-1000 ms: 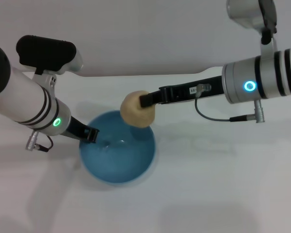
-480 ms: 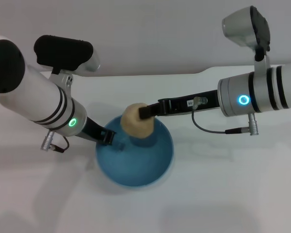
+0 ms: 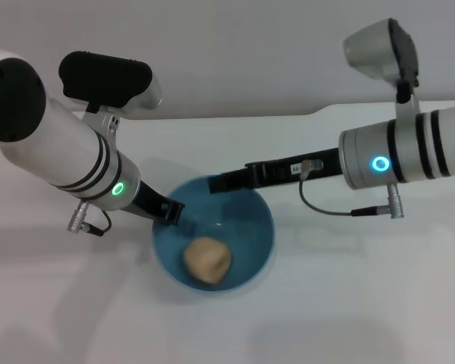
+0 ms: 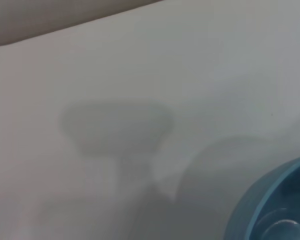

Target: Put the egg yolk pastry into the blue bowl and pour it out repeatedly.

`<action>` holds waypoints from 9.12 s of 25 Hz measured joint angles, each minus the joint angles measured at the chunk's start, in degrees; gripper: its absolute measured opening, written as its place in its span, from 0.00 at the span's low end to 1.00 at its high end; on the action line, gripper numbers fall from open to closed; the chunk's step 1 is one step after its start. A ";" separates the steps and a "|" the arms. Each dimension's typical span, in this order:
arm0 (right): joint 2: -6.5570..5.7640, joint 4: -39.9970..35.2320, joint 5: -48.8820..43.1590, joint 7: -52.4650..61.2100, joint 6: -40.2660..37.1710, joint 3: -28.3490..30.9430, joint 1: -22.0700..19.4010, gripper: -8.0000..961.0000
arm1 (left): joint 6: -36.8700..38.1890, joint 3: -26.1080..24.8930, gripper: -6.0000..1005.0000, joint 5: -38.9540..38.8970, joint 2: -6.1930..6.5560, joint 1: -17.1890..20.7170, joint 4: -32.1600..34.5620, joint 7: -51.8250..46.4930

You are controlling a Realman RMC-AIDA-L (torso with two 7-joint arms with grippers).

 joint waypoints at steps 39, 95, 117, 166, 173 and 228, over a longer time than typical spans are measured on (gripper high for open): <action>-0.14 4.69 0.64 -12.24 -20.89 5.88 -14.67 0.31 | -7.67 4.66 0.01 -5.23 -0.32 -4.22 -0.54 0.14; 0.33 2.71 0.42 -27.34 -57.42 -8.26 -21.79 0.31 | 82.24 12.24 0.59 -15.05 0.45 32.27 5.25 14.21; 0.48 -27.99 -18.81 34.42 -125.73 -62.23 -15.12 0.31 | 129.79 26.63 0.59 -13.61 -0.15 26.61 -32.66 -1.60; 0.56 -29.39 -18.98 42.50 -127.37 -66.35 -17.88 0.31 | 126.87 28.98 0.60 -13.24 -0.21 26.57 -39.66 -5.23; 0.54 -29.43 -19.06 42.36 -127.36 -66.37 -17.82 0.31 | 126.96 28.98 0.60 -13.19 -0.23 26.51 -39.42 -4.93; 0.47 -29.69 -19.38 42.12 -127.80 -66.35 -17.61 0.31 | 131.27 30.30 0.61 -13.00 -0.13 26.48 -39.70 -4.70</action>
